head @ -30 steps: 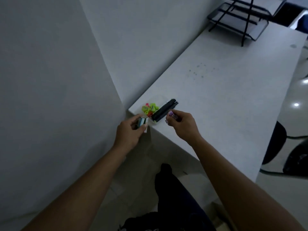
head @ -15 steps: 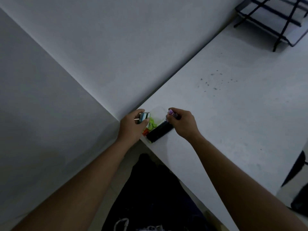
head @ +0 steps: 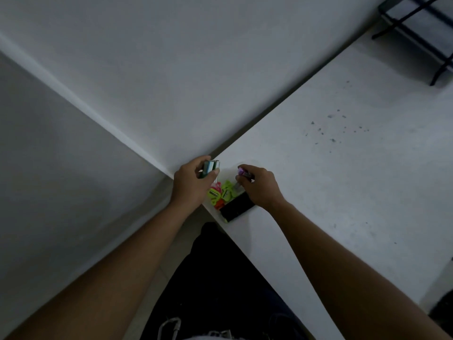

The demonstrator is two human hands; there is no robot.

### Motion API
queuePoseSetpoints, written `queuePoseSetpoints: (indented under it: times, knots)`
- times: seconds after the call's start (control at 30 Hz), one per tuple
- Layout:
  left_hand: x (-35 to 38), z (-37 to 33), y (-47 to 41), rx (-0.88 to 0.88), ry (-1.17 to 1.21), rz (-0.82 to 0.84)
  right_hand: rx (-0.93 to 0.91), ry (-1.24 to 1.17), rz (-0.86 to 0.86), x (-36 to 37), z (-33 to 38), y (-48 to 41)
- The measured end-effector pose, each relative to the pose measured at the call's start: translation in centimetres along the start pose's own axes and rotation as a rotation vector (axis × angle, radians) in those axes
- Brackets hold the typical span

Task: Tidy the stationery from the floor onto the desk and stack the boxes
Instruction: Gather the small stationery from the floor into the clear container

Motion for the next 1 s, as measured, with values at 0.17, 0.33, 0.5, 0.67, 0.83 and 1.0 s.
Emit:
queuePoseSetpoints:
  times: [0.17,0.33,0.5,0.67,0.83,1.0]
  knots:
    - [-0.1,0.2,-0.7,-0.006,0.017,-0.003,-0.063,0.02,-0.082,-1.6,0.6,0.0]
    - [-0.1,0.6,-0.9,-0.019,0.006,-0.005,-0.215,0.163,-0.04,-1.3,1.7,-0.3]
    - [-0.1,0.9,-0.6,-0.025,0.004,-0.002,-0.381,0.313,0.017,0.0,2.6,-0.4]
    - [-0.2,0.8,-0.4,-0.024,0.009,0.004,-0.39,0.395,0.133,1.1,1.9,-0.6]
    - [-0.4,1.1,-0.4,-0.03,0.017,0.006,-0.388,0.366,0.188,0.5,2.0,-0.5]
    - [-0.4,1.3,-0.3,-0.029,0.033,0.008,-0.388,0.288,0.136,0.4,2.4,-0.5]
Point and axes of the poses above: each hand's wrist, its own y-axis away from the middle knuckle, its own x-axis out of the palm, z = x × y, the point moved 10 cm from there along -y, towards the middle knuckle, and after that the axes turned 5 degrees about y, right-handed, at the moved point
